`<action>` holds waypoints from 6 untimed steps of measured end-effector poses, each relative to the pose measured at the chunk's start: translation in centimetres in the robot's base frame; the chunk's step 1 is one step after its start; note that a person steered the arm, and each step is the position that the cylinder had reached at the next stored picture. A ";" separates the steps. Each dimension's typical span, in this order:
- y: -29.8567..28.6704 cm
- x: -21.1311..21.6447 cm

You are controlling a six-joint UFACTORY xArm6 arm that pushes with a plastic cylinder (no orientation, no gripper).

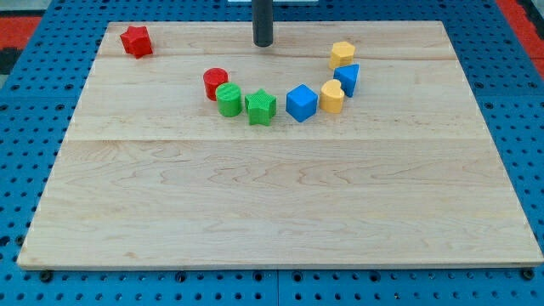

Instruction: Push the yellow hexagon to the bottom right of the blue triangle

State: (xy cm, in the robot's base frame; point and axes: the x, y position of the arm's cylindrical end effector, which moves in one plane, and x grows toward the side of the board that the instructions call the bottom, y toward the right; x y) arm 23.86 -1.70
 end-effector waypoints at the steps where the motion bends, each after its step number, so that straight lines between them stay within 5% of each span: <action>1: 0.0 0.0; 5: 2.0 -0.9; 6: 10.5 1.6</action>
State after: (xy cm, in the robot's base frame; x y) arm 25.42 8.76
